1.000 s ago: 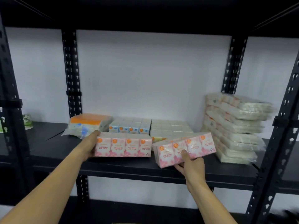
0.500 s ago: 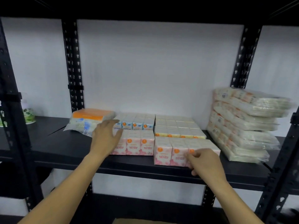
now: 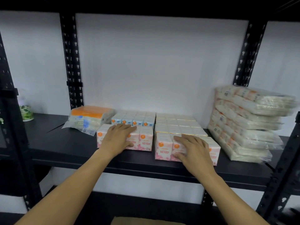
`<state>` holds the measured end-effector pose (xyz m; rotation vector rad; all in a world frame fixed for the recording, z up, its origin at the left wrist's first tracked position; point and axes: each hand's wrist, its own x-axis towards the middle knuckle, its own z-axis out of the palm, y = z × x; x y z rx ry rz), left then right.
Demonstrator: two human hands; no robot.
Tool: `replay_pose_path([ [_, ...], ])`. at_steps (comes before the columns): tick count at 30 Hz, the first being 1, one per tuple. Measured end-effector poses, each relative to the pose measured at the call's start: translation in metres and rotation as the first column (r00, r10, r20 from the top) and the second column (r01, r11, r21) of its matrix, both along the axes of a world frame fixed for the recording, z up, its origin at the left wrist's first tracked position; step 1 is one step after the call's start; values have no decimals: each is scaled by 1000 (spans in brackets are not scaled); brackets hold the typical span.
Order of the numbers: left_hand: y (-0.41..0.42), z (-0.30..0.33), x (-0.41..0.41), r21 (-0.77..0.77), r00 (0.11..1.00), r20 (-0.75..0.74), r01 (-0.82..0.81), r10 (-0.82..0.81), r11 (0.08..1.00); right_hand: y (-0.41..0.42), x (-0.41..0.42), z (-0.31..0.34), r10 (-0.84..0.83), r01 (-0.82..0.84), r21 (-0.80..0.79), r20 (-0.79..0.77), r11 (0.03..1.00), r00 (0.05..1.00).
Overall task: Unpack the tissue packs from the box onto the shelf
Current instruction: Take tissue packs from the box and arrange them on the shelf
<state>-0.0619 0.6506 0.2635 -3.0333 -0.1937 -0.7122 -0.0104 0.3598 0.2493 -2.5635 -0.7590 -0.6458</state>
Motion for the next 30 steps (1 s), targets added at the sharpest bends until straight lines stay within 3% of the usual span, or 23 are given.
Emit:
replay_pose_path([
  [30,9,-10,53,-26,1000,-21,-14,14,1000,7,20,-15,32,-35,39,58,999,998],
])
